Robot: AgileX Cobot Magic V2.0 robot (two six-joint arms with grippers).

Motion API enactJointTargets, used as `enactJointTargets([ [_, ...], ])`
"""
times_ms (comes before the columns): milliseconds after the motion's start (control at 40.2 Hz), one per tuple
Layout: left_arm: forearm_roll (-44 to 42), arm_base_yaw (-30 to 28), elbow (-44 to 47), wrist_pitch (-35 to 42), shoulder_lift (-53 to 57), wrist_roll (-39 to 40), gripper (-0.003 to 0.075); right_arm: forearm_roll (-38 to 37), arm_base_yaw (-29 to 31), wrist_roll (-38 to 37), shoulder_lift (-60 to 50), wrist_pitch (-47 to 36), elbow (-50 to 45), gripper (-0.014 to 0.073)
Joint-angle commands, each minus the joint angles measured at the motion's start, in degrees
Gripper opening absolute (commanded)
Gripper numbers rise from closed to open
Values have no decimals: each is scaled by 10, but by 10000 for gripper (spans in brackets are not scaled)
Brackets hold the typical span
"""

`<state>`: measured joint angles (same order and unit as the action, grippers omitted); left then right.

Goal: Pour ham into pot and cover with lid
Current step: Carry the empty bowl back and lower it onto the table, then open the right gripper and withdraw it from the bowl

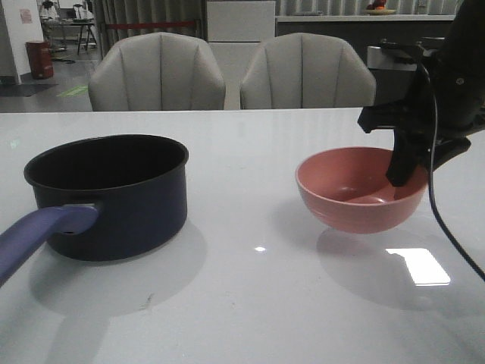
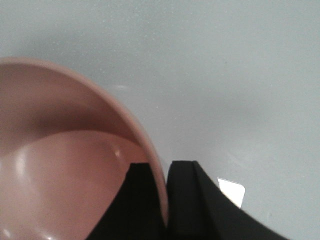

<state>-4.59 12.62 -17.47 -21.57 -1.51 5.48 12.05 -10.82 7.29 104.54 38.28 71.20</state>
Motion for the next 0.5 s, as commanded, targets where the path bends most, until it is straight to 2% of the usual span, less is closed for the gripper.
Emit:
enactJointTargets([
  [0, -1, 4, -15, 43, -6, 1, 565, 8, 3, -1, -18, -28, 18, 258],
  [75, -1, 4, -15, 43, -6, 1, 565, 8, 3, -1, -15, -29, 18, 372],
  [174, -1, 4, -15, 43, -6, 1, 565, -8, 3, -1, -18, -30, 18, 460],
  [472, -1, 4, -15, 43, -6, 1, 565, -33, -4, 22, -105, -25, 16, 468],
])
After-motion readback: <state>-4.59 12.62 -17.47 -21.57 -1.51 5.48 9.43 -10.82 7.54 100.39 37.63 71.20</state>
